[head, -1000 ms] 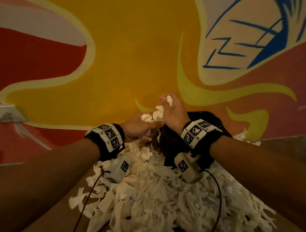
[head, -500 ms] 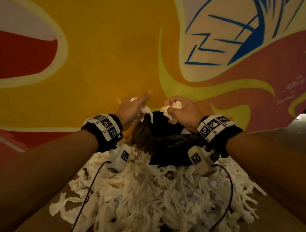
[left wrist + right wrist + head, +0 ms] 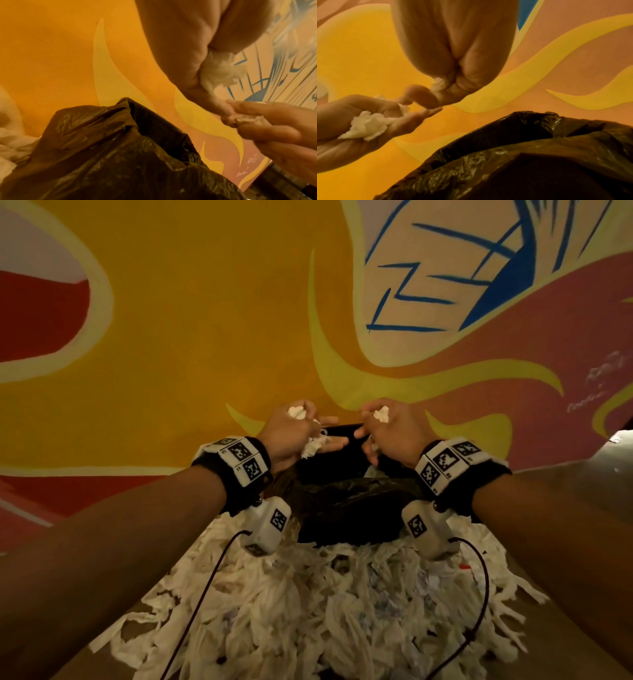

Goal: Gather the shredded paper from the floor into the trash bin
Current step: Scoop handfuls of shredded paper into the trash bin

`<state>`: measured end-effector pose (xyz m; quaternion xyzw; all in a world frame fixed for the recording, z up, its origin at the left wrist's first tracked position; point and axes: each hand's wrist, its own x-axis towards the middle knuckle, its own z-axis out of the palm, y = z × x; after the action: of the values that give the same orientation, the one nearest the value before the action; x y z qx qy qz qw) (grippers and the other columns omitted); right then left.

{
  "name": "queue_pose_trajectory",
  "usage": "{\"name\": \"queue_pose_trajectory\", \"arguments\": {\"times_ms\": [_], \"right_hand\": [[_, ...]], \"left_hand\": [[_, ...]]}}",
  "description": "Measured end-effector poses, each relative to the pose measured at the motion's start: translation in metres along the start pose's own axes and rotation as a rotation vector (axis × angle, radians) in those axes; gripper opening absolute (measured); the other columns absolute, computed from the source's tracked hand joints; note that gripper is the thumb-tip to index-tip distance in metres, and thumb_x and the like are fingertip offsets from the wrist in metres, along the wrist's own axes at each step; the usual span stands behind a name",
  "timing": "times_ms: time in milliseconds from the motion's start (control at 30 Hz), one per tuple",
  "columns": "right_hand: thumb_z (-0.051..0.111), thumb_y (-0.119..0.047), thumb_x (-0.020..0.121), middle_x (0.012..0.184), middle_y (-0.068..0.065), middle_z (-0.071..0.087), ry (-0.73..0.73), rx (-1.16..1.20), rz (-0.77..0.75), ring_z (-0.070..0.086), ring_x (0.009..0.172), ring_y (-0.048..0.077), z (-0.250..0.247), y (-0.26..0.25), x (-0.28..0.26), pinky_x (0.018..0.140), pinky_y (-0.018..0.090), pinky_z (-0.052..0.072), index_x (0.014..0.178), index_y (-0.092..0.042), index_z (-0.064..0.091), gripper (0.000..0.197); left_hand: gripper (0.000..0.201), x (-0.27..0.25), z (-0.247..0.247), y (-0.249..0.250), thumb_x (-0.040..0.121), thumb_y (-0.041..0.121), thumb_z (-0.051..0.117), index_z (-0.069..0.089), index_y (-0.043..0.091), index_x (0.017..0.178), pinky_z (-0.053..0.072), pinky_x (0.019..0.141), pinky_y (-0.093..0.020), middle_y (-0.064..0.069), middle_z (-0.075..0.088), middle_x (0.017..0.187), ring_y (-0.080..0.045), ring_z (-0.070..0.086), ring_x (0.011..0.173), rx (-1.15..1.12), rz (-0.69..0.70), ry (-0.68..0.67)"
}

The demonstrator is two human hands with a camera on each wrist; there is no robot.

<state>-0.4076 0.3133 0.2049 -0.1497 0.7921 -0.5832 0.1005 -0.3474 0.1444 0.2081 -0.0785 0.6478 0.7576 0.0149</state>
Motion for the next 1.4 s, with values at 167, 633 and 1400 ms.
{"name": "queue_pose_trajectory", "arguments": {"times_ms": [167, 633, 1400], "right_hand": [[0.048, -0.042, 0.097, 0.056, 0.008, 0.049, -0.021, -0.144, 0.012, 0.039, 0.030, 0.015, -0.003, 0.000, -0.002, 0.033, 0.019, 0.031, 0.086, 0.000, 0.064, 0.046], [0.025, -0.027, 0.101, 0.076, 0.013, 0.045, -0.127, -0.619, -0.001, 0.042, 0.069, 0.024, -0.006, 0.002, 0.001, 0.069, 0.038, 0.037, 0.077, -0.004, 0.047, 0.041], [0.041, -0.027, 0.102, 0.103, 0.001, 0.067, -0.374, -0.807, -0.195, 0.059, 0.073, 0.007, 0.035, 0.010, 0.011, 0.056, 0.014, 0.044, 0.115, -0.018, 0.059, 0.023]], "left_hand": [[0.019, 0.003, -0.001, -0.005, 0.073, -0.011, 0.040, 0.057, -0.002, 0.076, 0.034, 0.035, -0.021, -0.026, 0.066, 0.078, -0.020, 0.040, 0.033, 0.059, -0.007, 0.007], [0.049, 0.033, 0.004, -0.020, 0.103, 0.032, 0.024, 0.035, 0.016, 0.058, 0.026, 0.040, -0.020, 0.002, 0.034, 0.044, -0.014, 0.027, 0.035, 0.423, 0.025, 0.043], [0.015, 0.013, -0.070, -0.021, 0.089, 0.008, 0.044, 0.056, 0.008, 0.080, 0.029, 0.049, -0.030, -0.007, 0.054, 0.063, -0.022, 0.039, 0.052, 1.196, 0.482, 0.299]]}}
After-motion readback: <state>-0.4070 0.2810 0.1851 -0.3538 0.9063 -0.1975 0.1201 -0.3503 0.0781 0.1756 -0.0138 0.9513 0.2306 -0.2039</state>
